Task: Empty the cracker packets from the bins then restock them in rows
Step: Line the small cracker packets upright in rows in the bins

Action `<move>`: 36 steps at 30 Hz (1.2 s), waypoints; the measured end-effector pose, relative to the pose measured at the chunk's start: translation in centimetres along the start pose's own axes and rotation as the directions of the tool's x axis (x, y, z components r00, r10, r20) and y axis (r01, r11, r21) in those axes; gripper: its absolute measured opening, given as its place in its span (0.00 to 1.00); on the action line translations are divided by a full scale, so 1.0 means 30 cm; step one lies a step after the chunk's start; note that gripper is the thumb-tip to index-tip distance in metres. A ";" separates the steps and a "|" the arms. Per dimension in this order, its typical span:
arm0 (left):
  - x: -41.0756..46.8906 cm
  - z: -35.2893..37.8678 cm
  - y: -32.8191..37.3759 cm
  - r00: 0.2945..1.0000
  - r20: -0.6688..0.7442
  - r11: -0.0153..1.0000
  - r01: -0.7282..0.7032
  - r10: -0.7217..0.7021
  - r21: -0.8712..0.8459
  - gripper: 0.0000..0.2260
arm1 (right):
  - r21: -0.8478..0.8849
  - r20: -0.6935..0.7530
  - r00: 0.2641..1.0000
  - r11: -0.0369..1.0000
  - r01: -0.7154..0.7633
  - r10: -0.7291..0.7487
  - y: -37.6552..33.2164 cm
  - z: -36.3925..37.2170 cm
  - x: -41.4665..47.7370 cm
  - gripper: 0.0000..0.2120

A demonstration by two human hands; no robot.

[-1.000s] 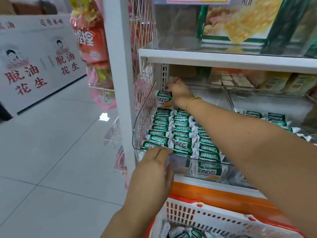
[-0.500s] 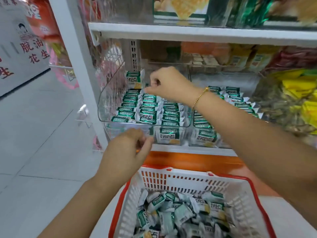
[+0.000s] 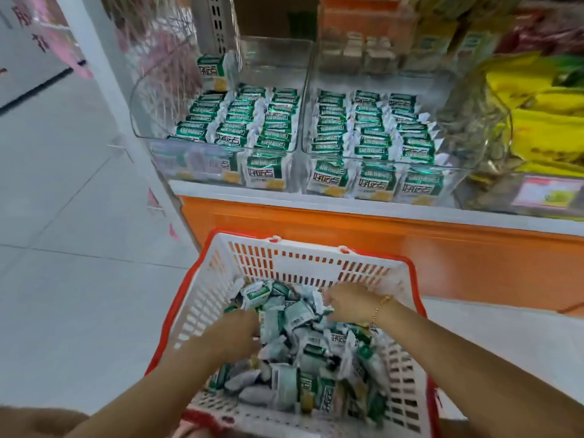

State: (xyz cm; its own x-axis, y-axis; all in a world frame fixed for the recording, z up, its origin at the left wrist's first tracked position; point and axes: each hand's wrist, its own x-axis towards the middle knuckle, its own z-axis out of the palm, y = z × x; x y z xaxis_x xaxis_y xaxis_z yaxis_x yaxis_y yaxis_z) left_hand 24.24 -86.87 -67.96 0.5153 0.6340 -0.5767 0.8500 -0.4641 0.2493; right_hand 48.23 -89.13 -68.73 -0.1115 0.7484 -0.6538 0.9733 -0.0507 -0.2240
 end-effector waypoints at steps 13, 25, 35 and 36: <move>0.048 0.263 -0.098 0.943 0.257 0.977 0.212 -0.210 0.017 0.13 | 0.200 0.009 0.999 0.979 -0.039 0.038 0.018 0.415 0.126 0.36; 0.113 0.350 -0.094 0.921 0.252 0.918 0.349 -0.298 -0.188 0.11 | 0.264 0.065 0.996 0.962 -0.073 0.058 0.013 0.401 0.187 0.31; 0.105 0.255 -0.104 0.894 -0.040 0.672 0.306 -0.447 -0.674 0.10 | 0.621 -0.073 0.997 0.784 0.023 0.029 0.043 0.144 0.111 0.21; 0.097 0.236 -0.105 0.885 -0.025 0.556 0.269 -0.464 -0.786 0.09 | 0.640 -0.097 0.995 0.767 0.040 0.029 0.047 0.113 0.100 0.21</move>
State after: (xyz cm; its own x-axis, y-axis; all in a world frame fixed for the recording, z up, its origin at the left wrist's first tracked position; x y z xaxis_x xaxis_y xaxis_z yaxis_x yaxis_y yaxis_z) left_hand 22.28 -87.94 -75.95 0.0643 0.7924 -0.6066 0.6976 0.3990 0.5951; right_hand 48.60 -89.19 -73.45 -0.0631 0.8074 -0.5867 0.6138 -0.4321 -0.6607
